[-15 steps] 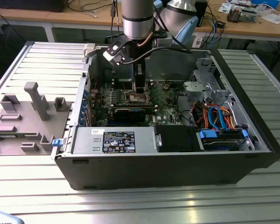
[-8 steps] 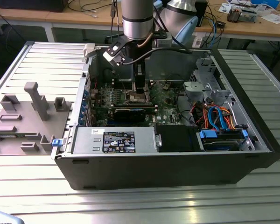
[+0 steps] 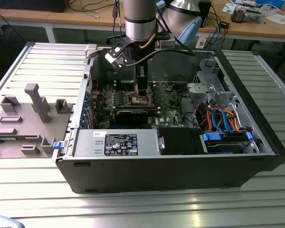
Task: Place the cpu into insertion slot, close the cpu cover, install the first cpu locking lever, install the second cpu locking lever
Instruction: 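Place the cpu into insertion slot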
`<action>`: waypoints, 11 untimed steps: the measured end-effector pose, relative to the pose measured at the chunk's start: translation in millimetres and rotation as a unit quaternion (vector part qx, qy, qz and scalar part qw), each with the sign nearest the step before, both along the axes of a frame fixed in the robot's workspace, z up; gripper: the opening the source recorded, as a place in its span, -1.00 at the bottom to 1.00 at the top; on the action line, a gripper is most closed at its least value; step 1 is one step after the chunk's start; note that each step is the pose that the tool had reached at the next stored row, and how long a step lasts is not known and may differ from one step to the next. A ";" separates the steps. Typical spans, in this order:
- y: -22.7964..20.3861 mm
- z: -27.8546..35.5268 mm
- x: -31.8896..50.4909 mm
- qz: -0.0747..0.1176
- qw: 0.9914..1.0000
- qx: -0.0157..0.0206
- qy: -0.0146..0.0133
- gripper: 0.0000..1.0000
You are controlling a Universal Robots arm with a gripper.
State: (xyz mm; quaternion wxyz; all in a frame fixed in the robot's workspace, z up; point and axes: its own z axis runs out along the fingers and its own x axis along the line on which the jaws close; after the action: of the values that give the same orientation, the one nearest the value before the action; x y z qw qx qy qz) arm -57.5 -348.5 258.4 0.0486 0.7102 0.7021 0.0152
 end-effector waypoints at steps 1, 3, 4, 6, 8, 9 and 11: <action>0.0 -0.2 0.0 0.000 1.000 0.000 0.000 0.09; 0.0 -0.6 0.0 0.000 1.000 0.000 0.000 0.09; 0.0 -0.8 0.0 0.000 1.000 0.000 0.000 0.09; 0.0 -1.2 0.0 0.000 1.000 0.000 0.000 0.09; 0.0 -1.6 0.0 0.000 1.000 0.000 0.000 0.09; 0.0 -1.7 0.0 0.000 1.000 0.000 0.000 0.09; 0.0 -2.1 0.0 0.000 1.000 0.000 0.000 0.09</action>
State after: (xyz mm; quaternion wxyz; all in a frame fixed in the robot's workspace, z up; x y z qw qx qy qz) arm -57.5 -348.5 256.4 0.0486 0.7102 0.7021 0.0151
